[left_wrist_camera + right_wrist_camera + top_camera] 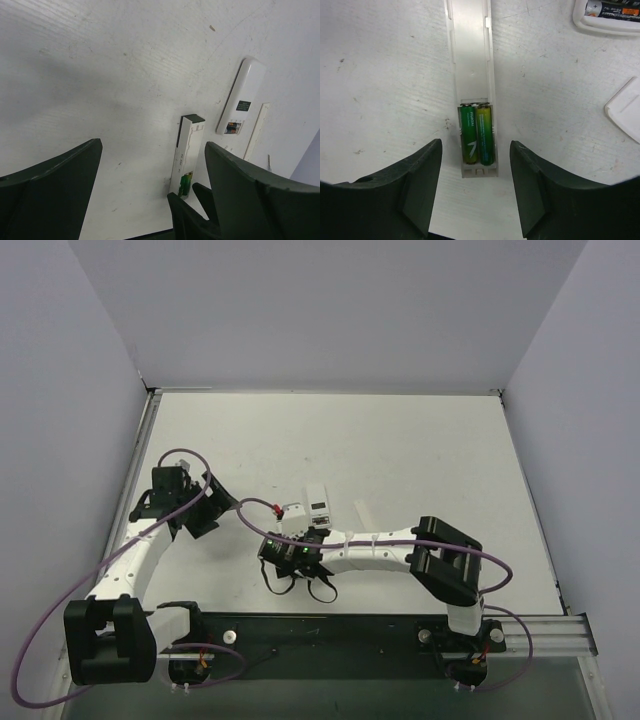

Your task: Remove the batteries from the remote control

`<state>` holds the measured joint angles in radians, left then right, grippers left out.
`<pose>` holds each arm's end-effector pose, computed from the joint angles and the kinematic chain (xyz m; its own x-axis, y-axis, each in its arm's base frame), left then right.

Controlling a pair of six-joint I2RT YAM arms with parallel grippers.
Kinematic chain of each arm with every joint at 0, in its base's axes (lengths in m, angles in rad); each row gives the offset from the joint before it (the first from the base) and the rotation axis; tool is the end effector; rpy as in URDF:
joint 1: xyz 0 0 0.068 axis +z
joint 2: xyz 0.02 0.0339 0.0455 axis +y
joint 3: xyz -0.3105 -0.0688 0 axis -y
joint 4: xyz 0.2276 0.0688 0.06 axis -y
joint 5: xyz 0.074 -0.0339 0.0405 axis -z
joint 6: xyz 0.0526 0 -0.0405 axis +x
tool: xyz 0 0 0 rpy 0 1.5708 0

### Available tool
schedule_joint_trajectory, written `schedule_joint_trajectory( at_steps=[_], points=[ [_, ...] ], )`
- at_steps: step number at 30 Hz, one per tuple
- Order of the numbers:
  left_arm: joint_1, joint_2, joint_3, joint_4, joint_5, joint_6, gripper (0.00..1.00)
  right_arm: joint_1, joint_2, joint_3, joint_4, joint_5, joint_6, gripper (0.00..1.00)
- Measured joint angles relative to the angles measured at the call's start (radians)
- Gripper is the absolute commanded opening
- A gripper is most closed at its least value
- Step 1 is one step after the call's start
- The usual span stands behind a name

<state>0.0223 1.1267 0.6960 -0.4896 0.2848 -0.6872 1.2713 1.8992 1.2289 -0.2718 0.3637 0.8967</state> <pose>0.1941 -0.0105 0.2543 -0.7093 -0.6248 -0.3263 -0.3897 0.7334 -0.5570 0.1383 0.3845 0.2134 -0.7984 -0.1108 -0.5919 -0.3324 0.9006 0.2799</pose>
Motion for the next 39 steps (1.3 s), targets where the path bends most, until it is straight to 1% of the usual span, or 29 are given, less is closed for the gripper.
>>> schedule_joint_trajectory(
  at_steps=[4,6,8,12,16,18,23,25,28,30,33,39],
  points=[
    [0.0,0.0,-0.003,0.009,0.018,0.001,0.95,-0.013,-0.057,-0.005,0.002,-0.03,-0.004,0.53],
    [0.0,0.0,-0.005,0.015,0.023,0.002,0.95,-0.035,-0.122,-0.034,0.0,-0.047,-0.017,0.53],
    [0.0,-0.001,-0.008,0.02,0.028,0.003,0.95,-0.082,-0.204,-0.068,-0.011,-0.063,-0.053,0.53],
    [0.0,-0.002,-0.014,0.027,0.037,0.003,0.94,-0.235,-0.335,-0.098,-0.087,-0.074,-0.151,0.53],
    [0.0,-0.013,-0.036,0.051,0.057,-0.002,0.93,-0.408,-0.42,-0.105,-0.192,-0.066,-0.31,0.53],
    [0.0,-0.014,-0.05,0.06,0.071,-0.007,0.93,-0.481,-0.443,-0.105,-0.243,-0.07,-0.418,0.53],
    [0.005,-0.014,-0.055,0.071,0.098,-0.009,0.92,-0.623,-0.435,-0.094,-0.365,-0.113,-0.701,0.52],
    [0.007,-0.013,-0.055,0.082,0.109,-0.012,0.92,-0.686,-0.415,-0.094,-0.417,-0.139,-0.821,0.51],
    [0.008,-0.009,-0.055,0.088,0.124,-0.013,0.92,-0.789,-0.37,-0.095,-0.49,-0.175,-0.957,0.49],
    [0.008,-0.004,-0.055,0.092,0.133,-0.013,0.92,-0.874,-0.336,-0.106,-0.515,-0.196,-1.025,0.49],
    [0.009,0.001,-0.056,0.092,0.145,-0.015,0.92,-0.97,-0.304,-0.148,-0.532,-0.198,-1.098,0.49],
    [0.012,0.002,-0.06,0.097,0.158,-0.016,0.91,-1.025,-0.262,-0.176,-0.528,-0.241,-1.164,0.49]
  ],
)
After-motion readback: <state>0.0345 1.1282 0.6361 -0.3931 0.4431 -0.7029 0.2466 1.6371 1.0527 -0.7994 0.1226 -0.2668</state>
